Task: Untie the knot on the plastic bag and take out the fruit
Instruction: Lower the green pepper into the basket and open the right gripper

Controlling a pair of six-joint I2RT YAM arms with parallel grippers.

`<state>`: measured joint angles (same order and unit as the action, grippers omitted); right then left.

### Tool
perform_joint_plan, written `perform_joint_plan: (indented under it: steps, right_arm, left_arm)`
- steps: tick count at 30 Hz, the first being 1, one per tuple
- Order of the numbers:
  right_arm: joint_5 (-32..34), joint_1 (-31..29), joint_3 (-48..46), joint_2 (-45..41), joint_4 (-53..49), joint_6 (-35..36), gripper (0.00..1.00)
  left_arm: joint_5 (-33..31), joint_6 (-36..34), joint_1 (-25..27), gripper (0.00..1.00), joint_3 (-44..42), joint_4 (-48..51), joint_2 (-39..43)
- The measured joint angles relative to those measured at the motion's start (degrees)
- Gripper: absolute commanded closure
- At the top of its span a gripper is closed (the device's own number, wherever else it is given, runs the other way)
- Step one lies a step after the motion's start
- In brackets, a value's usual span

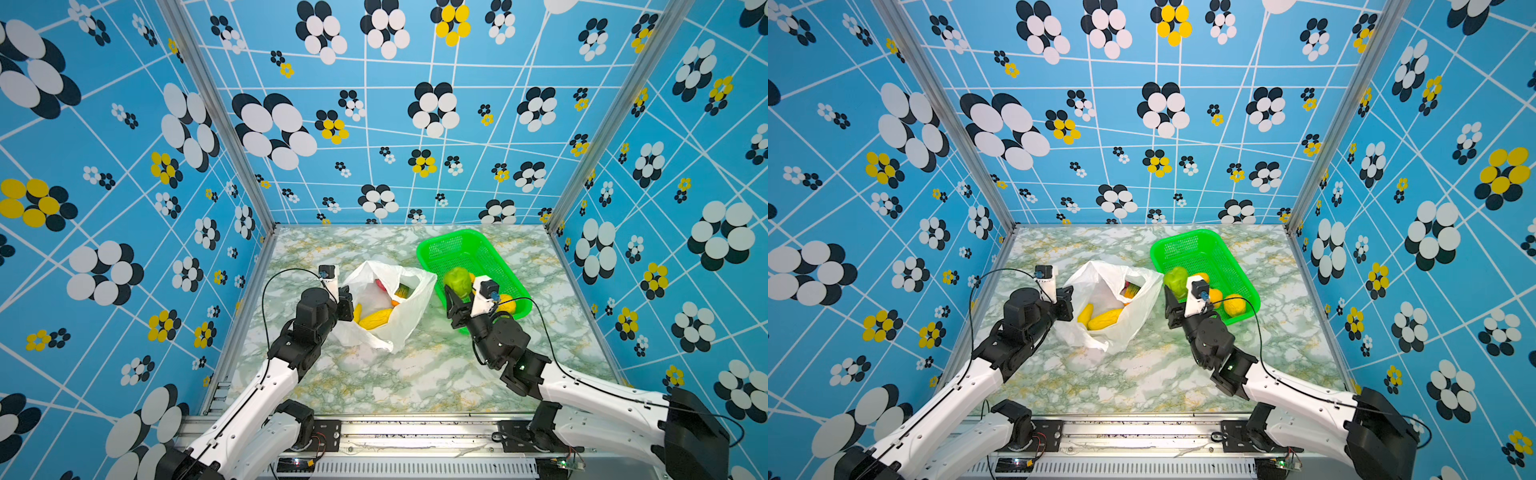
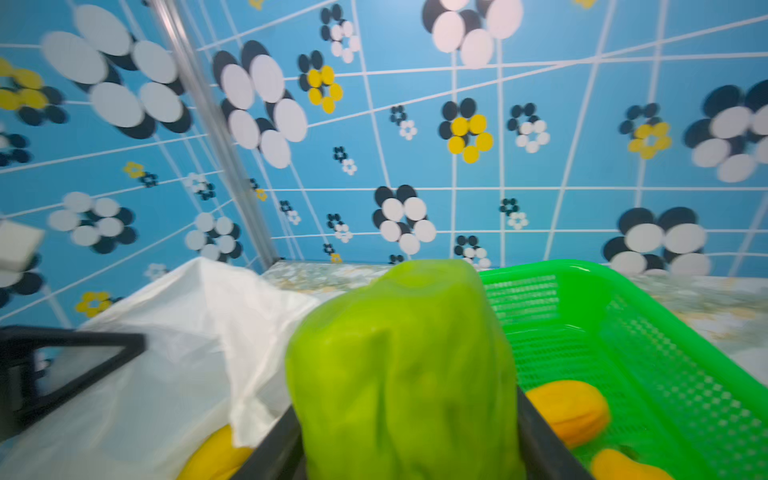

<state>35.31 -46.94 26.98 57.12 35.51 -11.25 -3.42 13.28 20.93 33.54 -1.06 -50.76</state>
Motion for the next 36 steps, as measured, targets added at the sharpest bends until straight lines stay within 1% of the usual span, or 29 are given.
perform_joint_plan:
  steps: [4, 7, 11, 14, 21, 24, 29, 30, 31, 34, 36]
  right_arm:
    - [0.1, 8.1, 1.1, 1.1, -9.2, -5.5, 0.64]
    - [-2.8, 14.4, 3.3, 5.2, -15.5, -9.3, 0.64]
    - [-6.8, 19.8, 6.8, 12.1, -21.2, -11.2, 0.68]
    - [-7.7, 21.9, 8.4, 16.1, -23.8, -11.4, 0.65]
    - [-11.3, 26.8, 12.1, 23.9, -28.5, -10.6, 0.65]
    - [-12.8, 27.5, 15.9, 26.6, -29.7, -10.4, 0.65]
    - [-15.4, 27.5, 22.4, 32.7, -34.6, -10.2, 0.65]
    - [-16.0, 27.5, 23.3, 33.8, -35.5, -10.1, 0.64]
    - [-16.5, 27.5, 23.9, 34.7, -36.3, -10.0, 0.60]
    - [-17.5, 27.5, 24.0, 35.3, -38.4, -10.0, 0.41]
    - [-17.7, 27.5, 24.0, 35.2, -38.6, -10.0, 0.33]
  left_arm:
    - [0.2, 0.0, 0.0, 1.00, 0.0, 0.0, 0.0]
    - [0.2, 0.0, 0.0, 1.00, 0.0, 0.0, 0.2]
    - [0.3, 0.0, 0.0, 1.00, 0.0, 0.0, 0.6]
    - [0.5, 0.0, 0.0, 1.00, 0.0, 0.0, 0.6]
    - [0.5, 0.0, 0.0, 1.00, 0.0, 0.0, 1.0]
    - [0.5, 0.0, 0.0, 1.00, 0.0, 0.0, 1.0]
    - [0.4, 0.0, 0.0, 1.00, 0.0, 0.0, 1.5]
    - [0.5, 0.0, 0.0, 1.00, 0.0, 0.0, 1.7]
    - [0.5, 0.0, 0.0, 1.00, 0.0, 0.0, 1.8]
    - [0.7, 0.0, 0.0, 1.00, 0.0, 0.0, 2.1]
    - [0.7, 0.0, 0.0, 1.00, 0.0, 0.0, 2.3]
